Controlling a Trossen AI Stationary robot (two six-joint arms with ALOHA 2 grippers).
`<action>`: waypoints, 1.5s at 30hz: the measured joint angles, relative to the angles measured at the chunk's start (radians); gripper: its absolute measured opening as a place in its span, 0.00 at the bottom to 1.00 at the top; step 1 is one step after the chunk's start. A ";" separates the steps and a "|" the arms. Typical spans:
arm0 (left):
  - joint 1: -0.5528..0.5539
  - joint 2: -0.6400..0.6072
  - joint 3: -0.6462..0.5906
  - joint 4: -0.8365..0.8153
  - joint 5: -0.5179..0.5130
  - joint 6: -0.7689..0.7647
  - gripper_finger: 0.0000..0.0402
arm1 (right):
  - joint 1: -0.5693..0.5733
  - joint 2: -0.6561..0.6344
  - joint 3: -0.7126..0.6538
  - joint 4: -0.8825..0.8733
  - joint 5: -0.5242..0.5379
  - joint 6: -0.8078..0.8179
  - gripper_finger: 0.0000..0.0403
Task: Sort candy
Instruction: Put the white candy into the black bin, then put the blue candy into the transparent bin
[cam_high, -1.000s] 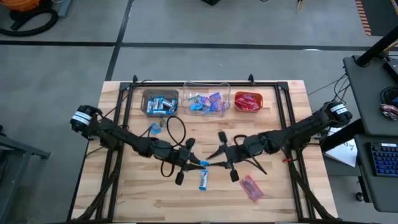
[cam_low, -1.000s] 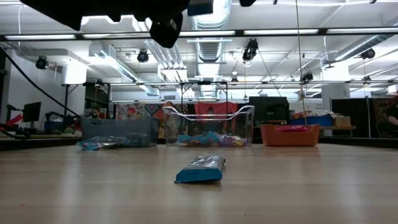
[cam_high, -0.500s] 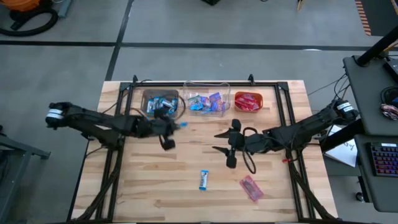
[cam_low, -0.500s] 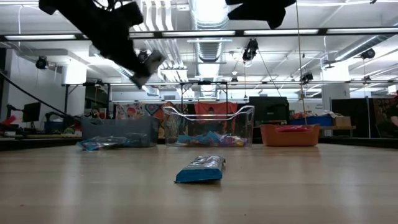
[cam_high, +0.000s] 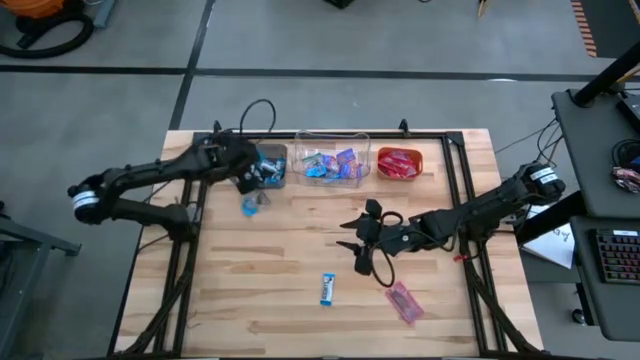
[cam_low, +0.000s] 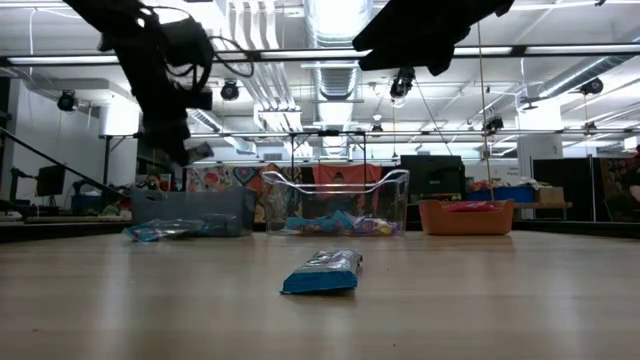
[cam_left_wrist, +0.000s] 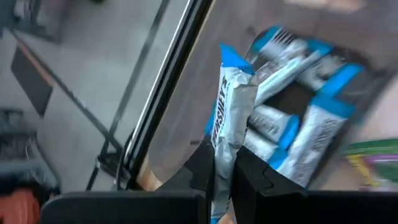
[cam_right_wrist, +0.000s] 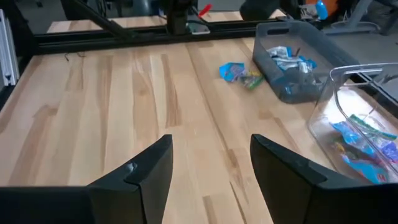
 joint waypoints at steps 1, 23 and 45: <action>0.024 0.014 0.000 0.001 0.000 0.001 0.03 | 0.000 0.000 0.000 0.001 0.000 0.001 0.51; 0.039 0.160 0.194 -0.276 0.064 -0.264 0.36 | 0.003 -0.001 0.000 0.001 0.000 0.032 0.51; -0.753 0.196 0.187 -0.315 0.070 -0.924 0.36 | 0.003 -0.001 -0.001 0.000 -0.001 0.014 0.51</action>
